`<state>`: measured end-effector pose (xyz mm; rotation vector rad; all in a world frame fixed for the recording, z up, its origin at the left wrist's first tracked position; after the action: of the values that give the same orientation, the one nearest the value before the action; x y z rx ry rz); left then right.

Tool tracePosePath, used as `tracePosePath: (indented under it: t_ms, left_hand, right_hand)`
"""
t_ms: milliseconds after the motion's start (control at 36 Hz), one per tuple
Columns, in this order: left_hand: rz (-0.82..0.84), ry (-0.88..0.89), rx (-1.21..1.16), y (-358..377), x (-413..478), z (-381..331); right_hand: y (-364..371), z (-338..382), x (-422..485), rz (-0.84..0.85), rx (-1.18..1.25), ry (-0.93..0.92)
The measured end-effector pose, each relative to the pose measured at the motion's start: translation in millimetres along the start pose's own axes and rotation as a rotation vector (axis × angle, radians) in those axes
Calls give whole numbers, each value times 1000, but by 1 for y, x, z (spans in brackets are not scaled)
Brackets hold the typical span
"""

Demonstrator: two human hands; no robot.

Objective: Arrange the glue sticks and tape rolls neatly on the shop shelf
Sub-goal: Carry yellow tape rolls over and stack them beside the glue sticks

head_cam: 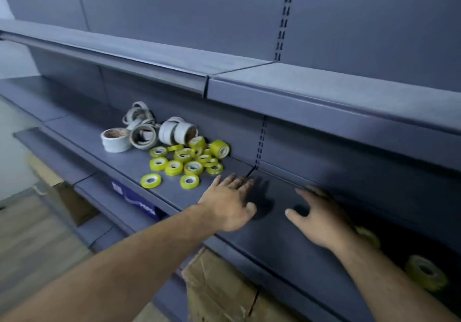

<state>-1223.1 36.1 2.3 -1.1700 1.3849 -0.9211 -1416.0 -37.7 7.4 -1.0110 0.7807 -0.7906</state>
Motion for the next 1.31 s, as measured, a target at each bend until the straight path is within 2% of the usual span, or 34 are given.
tracePosePath:
  t_ms: [111, 306, 500, 722, 1028, 1306]
  left_hand:
    - [-29, -121, -33, 2, -39, 55]
    - [-37, -271, -46, 10, -93, 140]
    - [-62, -288, -65, 2, -117, 213]
    - [-38, -239, -52, -9, -111, 295]
    - [8, -111, -50, -20, -46, 321]
    - [-12, -140, -34, -41, 0, 340]
  right_hand:
    - [15, 38, 7, 30, 20, -97]
    - [36, 94, 19, 71, -23, -157]
    - [48, 150, 39, 72, -99, -149]
    - [58, 199, 68, 48, -126, -55]
    - [62, 209, 98, 70, -101, 63]
    - [51, 213, 166, 51, -93, 55]
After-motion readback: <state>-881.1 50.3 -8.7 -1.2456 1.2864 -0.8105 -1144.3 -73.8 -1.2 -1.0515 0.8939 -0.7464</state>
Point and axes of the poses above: each hand's wrist, its own x-axis towards the middle knuckle, its own y-axis out of the palm, z = x × y, the point moved 8 cm from there along x, towards the middle knuckle, and after that the axes turned 12 degrees about z, right-handed, at the moved point
